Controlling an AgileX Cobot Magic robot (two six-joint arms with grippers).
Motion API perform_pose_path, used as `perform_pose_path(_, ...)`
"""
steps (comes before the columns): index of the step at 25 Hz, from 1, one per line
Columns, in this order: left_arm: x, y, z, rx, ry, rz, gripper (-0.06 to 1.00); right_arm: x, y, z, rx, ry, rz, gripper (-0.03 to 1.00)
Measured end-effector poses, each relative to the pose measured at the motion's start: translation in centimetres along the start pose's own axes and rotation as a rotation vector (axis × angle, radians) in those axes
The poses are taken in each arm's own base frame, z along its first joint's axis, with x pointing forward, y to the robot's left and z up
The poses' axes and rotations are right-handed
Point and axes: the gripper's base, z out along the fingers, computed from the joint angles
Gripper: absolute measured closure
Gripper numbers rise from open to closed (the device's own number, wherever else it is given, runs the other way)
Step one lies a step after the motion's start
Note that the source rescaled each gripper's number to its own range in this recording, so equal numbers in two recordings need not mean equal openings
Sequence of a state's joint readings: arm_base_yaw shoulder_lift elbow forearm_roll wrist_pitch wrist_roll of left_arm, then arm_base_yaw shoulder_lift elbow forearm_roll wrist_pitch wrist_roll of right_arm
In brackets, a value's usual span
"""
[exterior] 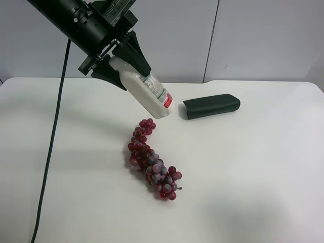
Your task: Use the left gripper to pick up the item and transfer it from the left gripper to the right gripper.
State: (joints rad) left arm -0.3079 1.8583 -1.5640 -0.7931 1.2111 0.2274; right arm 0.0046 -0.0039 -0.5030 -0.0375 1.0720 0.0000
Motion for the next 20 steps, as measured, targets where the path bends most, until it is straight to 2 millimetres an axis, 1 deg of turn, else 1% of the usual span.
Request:
perform_pose_path(5, -0.1, -0.4, 0.0, 0.044, -0.010, -0.005, 0.92, 0.0, 0.0, 0.0, 0.000, 0.000, 0.000, -0.03)
perform_pose_path(10, -0.1, -0.4, 0.0, 0.049, -0.013, -0.006, 0.92, -0.1, 0.2, 0.1, -0.025, 0.007, -0.003, -0.03)
perform_pose_path(12, -0.1, -0.4, 0.0, 0.049, -0.013, -0.006, 0.92, -0.7, 0.5, 0.2, -0.057, 0.035, -0.007, -0.03)
perform_pose_path(14, -0.1, -0.4, 0.0, 0.049, -0.013, -0.006, 0.92, -2.4, 0.8, 0.4, -0.095, 0.074, -0.002, -0.03)
perform_pose_path(16, -0.1, -0.4, 0.0, 0.049, -0.013, -0.006, 0.92, -4.8, 1.0, 0.7, -0.124, 0.107, -0.014, -0.03)
perform_pose_path(19, -0.1, -0.4, 0.0, 0.049, -0.013, -0.006, 0.92, -8.3, 1.5, 2.3, -0.181, 0.155, -0.057, -0.03)
perform_pose_path(20, -0.1, -0.4, 0.0, 0.049, -0.013, -0.006, 0.92, -9.4, 1.7, 3.2, -0.204, 0.171, -0.081, -0.03)
